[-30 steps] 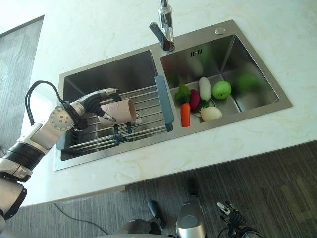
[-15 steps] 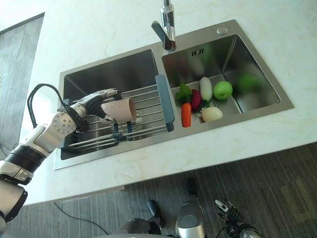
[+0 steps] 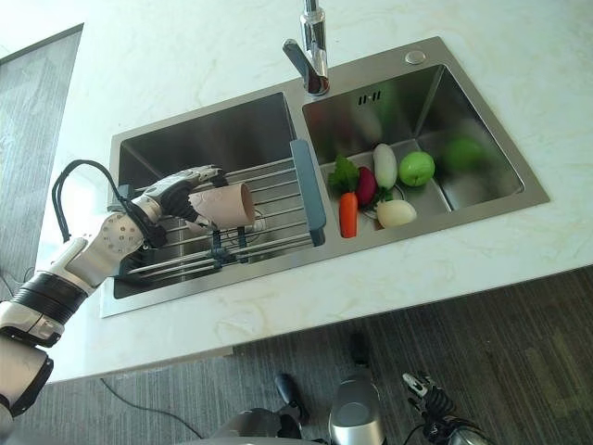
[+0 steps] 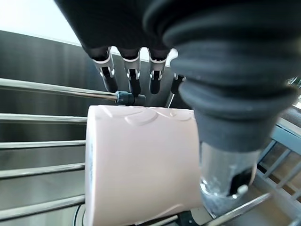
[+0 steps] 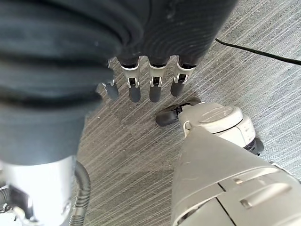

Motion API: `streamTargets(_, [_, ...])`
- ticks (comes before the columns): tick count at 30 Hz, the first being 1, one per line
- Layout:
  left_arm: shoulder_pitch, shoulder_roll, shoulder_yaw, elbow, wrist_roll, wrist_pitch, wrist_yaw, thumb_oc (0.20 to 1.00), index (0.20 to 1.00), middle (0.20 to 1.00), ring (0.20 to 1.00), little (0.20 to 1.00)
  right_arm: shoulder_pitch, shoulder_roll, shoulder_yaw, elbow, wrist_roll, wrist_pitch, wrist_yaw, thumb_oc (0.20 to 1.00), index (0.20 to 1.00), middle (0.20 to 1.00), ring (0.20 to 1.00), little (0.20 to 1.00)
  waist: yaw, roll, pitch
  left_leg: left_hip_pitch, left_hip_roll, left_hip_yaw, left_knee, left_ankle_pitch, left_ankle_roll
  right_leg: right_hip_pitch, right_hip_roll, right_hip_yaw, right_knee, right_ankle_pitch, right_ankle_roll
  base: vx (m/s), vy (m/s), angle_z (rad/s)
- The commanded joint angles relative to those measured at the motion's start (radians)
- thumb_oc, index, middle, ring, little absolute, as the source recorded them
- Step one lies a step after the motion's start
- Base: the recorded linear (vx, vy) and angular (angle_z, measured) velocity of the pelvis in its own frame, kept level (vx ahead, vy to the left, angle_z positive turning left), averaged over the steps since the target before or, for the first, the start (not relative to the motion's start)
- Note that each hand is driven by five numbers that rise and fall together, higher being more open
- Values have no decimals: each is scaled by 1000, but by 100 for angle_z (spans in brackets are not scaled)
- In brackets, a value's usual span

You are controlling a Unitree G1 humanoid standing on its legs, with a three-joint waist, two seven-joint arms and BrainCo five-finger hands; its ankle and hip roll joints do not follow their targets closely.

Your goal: Place the dishes in the dishwasher.

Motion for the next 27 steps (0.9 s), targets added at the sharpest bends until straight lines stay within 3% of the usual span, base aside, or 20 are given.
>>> streamTargets(1, [37,16,8,103,61,22,21,1000,1000,1000,1000,1000,-12,31,17,-5,27,-10,0,1000,1000,1000,1000,1000,11,-33,-31,-113,26,-119,99,-37,-27,-62,-64,47,123,-106,100,0,0,0])
streamTargets(6, [52,-3,4,143,82,14,51,1000,1000,1000,1000,1000,-16,32,21,-10,32,-10,1,1000,1000,1000,1000,1000,10,-35,-30,-114,28,-118,96,-37,-27,-66,-63,46,124,-105,99,0,0,0])
streamTargets(15, [138,-87,22,184,176,12,230,1000,1000,1000,1000,1000,-17,51,21,8,44,-26,3,1000,1000,1000,1000,1000,20,-43,-30,-113,31,-120,97,-38,-25,-63,-60,41,122,-105,94,0,0,0])
streamTargets(27, [207,-115,17,186,267,27,351,1000,1000,1000,1000,1000,-20,58,14,19,54,-41,10,1000,1000,1000,1000,1000,30,-40,-25,-116,30,-127,101,-40,-25,-67,-62,32,128,-110,91,0,0,0])
